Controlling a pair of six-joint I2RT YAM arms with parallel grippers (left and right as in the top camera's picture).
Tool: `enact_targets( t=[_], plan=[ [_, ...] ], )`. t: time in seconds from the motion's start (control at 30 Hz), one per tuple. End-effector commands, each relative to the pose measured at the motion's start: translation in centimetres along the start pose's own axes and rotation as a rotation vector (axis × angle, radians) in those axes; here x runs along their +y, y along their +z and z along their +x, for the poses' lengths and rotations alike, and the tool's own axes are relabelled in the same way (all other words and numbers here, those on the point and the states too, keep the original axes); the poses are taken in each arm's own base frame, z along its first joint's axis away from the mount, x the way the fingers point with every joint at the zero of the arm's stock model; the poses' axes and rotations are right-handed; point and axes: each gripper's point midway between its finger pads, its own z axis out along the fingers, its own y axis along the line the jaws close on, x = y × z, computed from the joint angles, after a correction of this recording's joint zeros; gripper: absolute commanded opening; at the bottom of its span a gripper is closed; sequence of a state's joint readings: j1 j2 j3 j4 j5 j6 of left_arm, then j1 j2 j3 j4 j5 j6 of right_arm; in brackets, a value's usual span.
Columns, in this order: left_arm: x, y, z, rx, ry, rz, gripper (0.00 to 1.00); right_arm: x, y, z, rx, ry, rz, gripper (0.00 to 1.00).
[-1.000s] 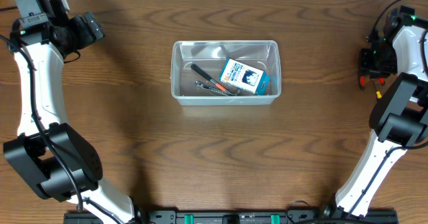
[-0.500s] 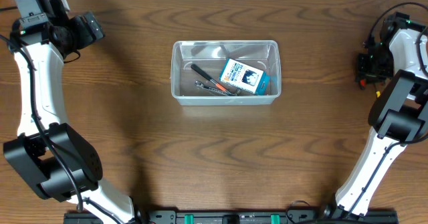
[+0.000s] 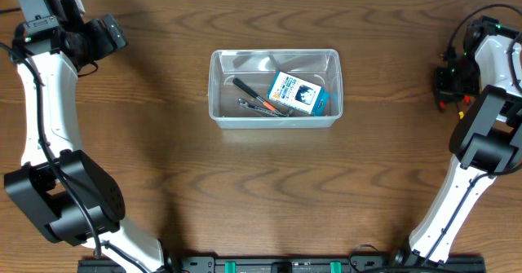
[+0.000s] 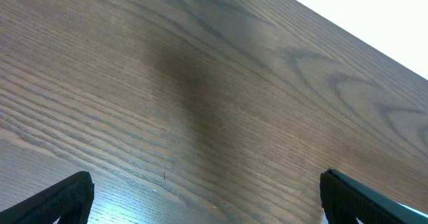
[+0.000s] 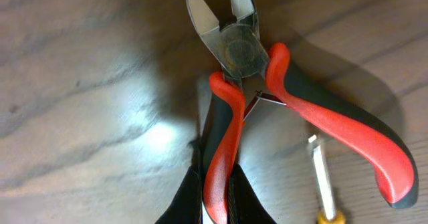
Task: Pack container
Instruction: 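Position right gripper over the red-handled pliers and grasp them, then carry the pliers into the container and open right gripper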
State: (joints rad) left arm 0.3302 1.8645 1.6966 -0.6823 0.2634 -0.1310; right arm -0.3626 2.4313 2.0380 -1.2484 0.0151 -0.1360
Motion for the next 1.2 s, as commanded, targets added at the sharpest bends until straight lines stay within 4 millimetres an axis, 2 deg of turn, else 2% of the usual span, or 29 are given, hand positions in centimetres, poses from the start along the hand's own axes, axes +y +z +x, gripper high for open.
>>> enact_targets(
  t=[0.0, 0.13, 0.23, 0.33, 0.4, 0.47, 0.5, 0.53, 0.63, 0.73, 0.87, 0.93, 1.07, 1.17],
  plan=[
    [-0.5, -1.0, -0.8, -0.027, 0.001, 0.014, 0.98, 0.3, -3.2, -1.6, -0.087, -0.013, -0.038, 0.01],
    [-0.5, -1.0, -0.8, -0.026, 0.002, 0.014, 0.98, 0.8, -9.1, -3.7, -0.229, -0.053, -0.021, 0.01],
    [-0.5, -1.0, -0.8, -0.027, 0.002, 0.014, 0.98, 3.3, -15.1, -5.1, -0.384, -0.142, -0.086, 0.01],
    [-0.5, -1.0, -0.8, -0.026, 0.002, 0.014, 0.98, 6.2, -21.1, -5.7, -0.539, -0.204, -0.151, 0.01],
    [-0.5, -1.0, -0.8, -0.026, 0.002, 0.014, 0.99, 8.8, -25.5, -5.3, -0.649, -0.287, -0.178, 0.01],
    [-0.5, -1.0, -0.8, -0.027, 0.001, 0.014, 0.98, 11.2, -29.0, -4.4, -0.729, -0.344, -0.176, 0.01],
    [-0.5, -1.0, -0.8, -0.026, 0.002, 0.014, 0.98, 12.2, -30.2, -4.0, -0.754, -0.375, -0.176, 0.01],
    [-0.5, -1.0, -0.8, -0.027, 0.001, 0.014, 0.98, 14.0, -31.8, -3.1, -0.790, -0.426, -0.176, 0.01],
    [-0.5, -1.0, -0.8, -0.026, 0.002, 0.014, 0.98, 19.0, -34.8, -0.4, -0.854, -0.573, -0.186, 0.01],
    [-0.5, -1.0, -0.8, -0.027, 0.002, 0.014, 0.98, 24.0, -36.0, 2.4, -0.869, -0.685, -0.205, 0.01],
    [-0.5, -1.0, -0.8, -0.027, 0.001, 0.014, 0.98, 29.4, -34.6, 5.5, -0.810, -0.804, -0.202, 0.01],
    [-0.5, -1.0, -0.8, -0.026, 0.002, 0.014, 0.98, 32.2, -33.1, 6.9, -0.762, -0.868, -0.191, 0.01],
    [-0.5, -1.0, -0.8, -0.026, 0.002, 0.014, 0.98, 36.5, -29.9, 8.7, -0.675, -0.964, -0.199, 0.01],
    [-0.5, -1.0, -0.8, -0.026, 0.002, 0.014, 0.98, 39.3, -26.4, 9.7, -0.583, -1.026, -0.202, 0.01]
  ],
)
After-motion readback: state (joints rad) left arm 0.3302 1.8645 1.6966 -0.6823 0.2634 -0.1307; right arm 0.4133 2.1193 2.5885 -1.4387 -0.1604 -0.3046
